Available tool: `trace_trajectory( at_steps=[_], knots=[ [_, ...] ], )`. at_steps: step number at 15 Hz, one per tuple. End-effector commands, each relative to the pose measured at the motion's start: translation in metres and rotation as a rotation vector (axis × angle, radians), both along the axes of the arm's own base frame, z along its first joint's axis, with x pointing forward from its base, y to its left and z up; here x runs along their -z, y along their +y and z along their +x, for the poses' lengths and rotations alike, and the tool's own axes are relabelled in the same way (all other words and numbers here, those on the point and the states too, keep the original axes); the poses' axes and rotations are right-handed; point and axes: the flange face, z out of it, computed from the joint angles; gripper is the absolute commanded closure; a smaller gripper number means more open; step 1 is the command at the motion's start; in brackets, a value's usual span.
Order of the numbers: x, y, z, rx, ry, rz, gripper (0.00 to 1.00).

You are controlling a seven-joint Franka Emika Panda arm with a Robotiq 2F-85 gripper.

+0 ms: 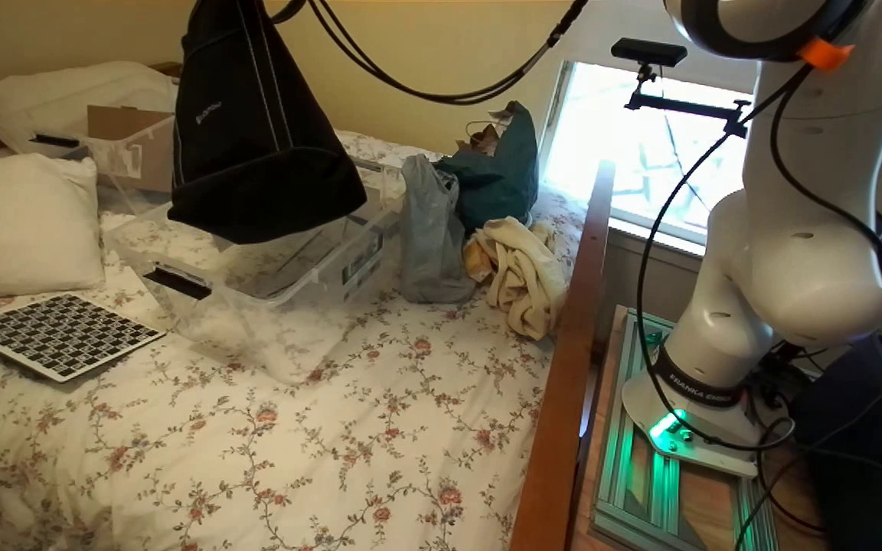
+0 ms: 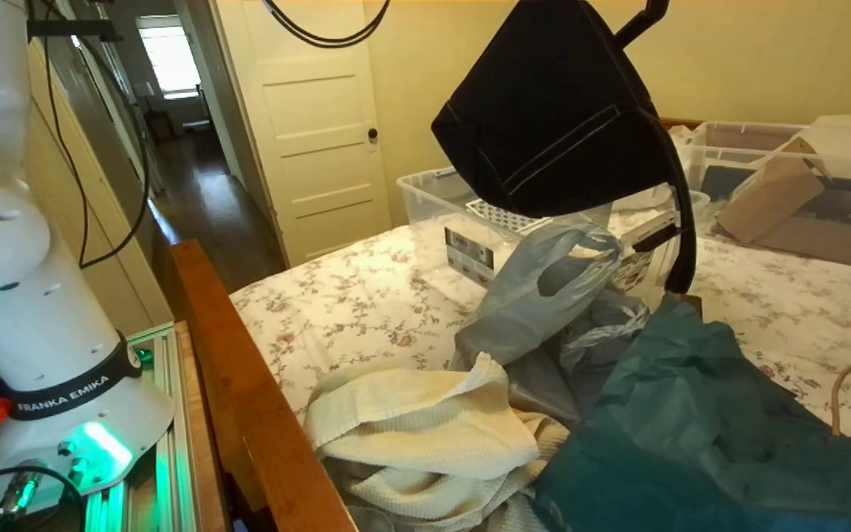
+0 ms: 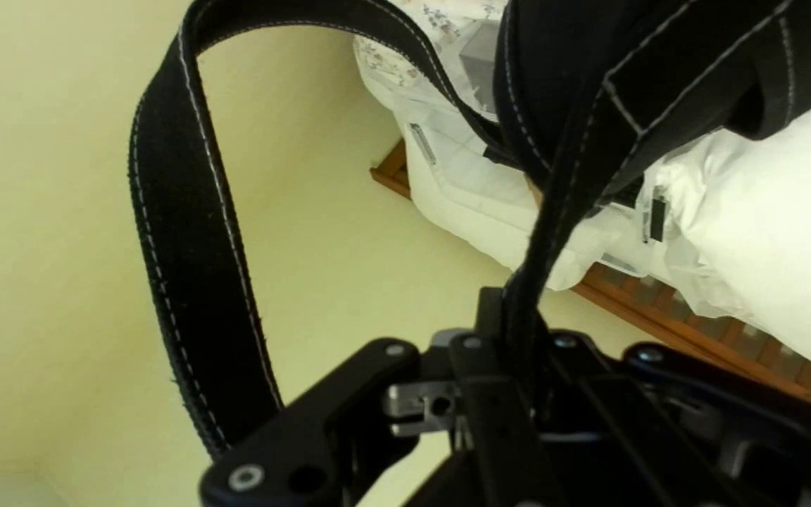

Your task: Remove the black bag from the clear container.

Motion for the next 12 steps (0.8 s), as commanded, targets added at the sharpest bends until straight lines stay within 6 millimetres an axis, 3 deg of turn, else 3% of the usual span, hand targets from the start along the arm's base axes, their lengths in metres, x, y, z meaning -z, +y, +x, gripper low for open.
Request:
trace_trajectory(
  at_steps=[1, 6, 12],
  knots=[
    [-0.052, 0.010, -0.034, 0.101, -0.128, -0.085, 0.99],
    [-0.059, 0.033, -0.060, 0.213, -0.108, -0.101, 0.99],
    [-0.056, 0.069, -0.095, 0.229, -0.062, -0.162, 0.99]
  ],
)
